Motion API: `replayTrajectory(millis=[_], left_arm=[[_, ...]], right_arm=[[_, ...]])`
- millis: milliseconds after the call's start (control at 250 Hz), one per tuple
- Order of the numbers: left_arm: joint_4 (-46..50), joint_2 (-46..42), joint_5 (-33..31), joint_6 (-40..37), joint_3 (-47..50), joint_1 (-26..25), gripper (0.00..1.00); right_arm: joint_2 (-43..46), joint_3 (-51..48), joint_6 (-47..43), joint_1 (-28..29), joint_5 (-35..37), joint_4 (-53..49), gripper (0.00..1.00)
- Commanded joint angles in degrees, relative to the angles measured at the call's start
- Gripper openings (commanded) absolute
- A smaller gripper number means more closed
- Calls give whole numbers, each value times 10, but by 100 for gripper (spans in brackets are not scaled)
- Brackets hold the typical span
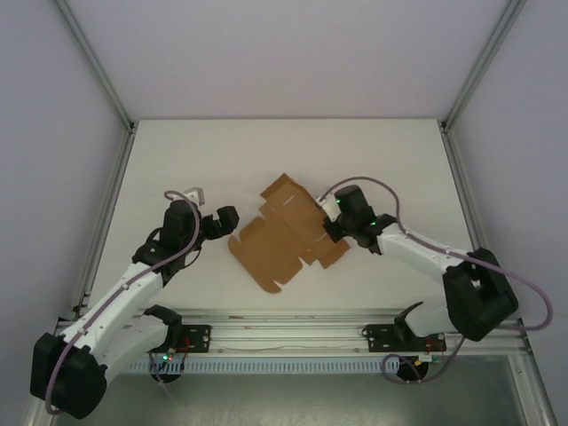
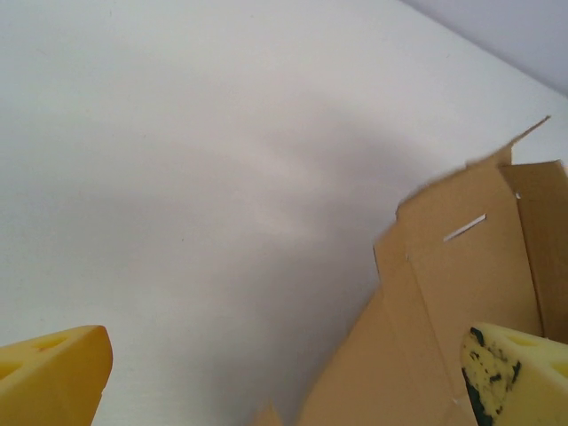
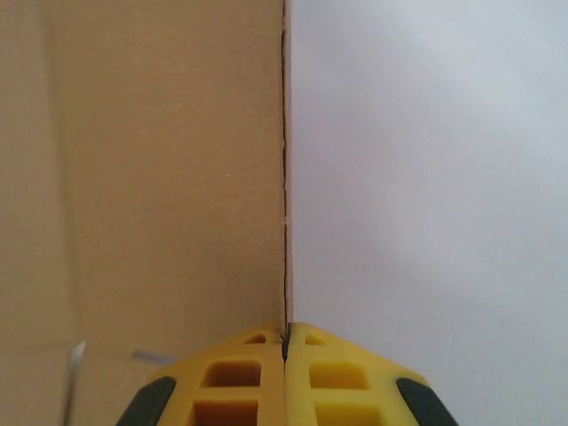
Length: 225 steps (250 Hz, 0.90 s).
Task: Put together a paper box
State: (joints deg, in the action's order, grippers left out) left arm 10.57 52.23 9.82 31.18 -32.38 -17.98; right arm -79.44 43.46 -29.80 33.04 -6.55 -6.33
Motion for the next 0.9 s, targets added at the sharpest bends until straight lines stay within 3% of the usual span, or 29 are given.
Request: replayTrajectory(millis=[0, 188, 420, 616, 895], left_arm=[[-20, 36, 16, -16, -37, 2, 100], [-31, 123, 52, -30, -109, 2, 100], [12, 267, 43, -89, -221, 2, 100], [39, 357, 43, -111, -286, 2, 100], [2, 355, 104, -129, -245, 1, 100]], right_arm=[[-35, 10, -163, 37, 155, 98, 0], [-70, -6, -308, 73, 190, 203, 0], [-55, -3, -374, 77, 93, 198, 0], [-49, -2, -366, 79, 79, 221, 0], [-35, -3, -354, 78, 79, 210, 0]])
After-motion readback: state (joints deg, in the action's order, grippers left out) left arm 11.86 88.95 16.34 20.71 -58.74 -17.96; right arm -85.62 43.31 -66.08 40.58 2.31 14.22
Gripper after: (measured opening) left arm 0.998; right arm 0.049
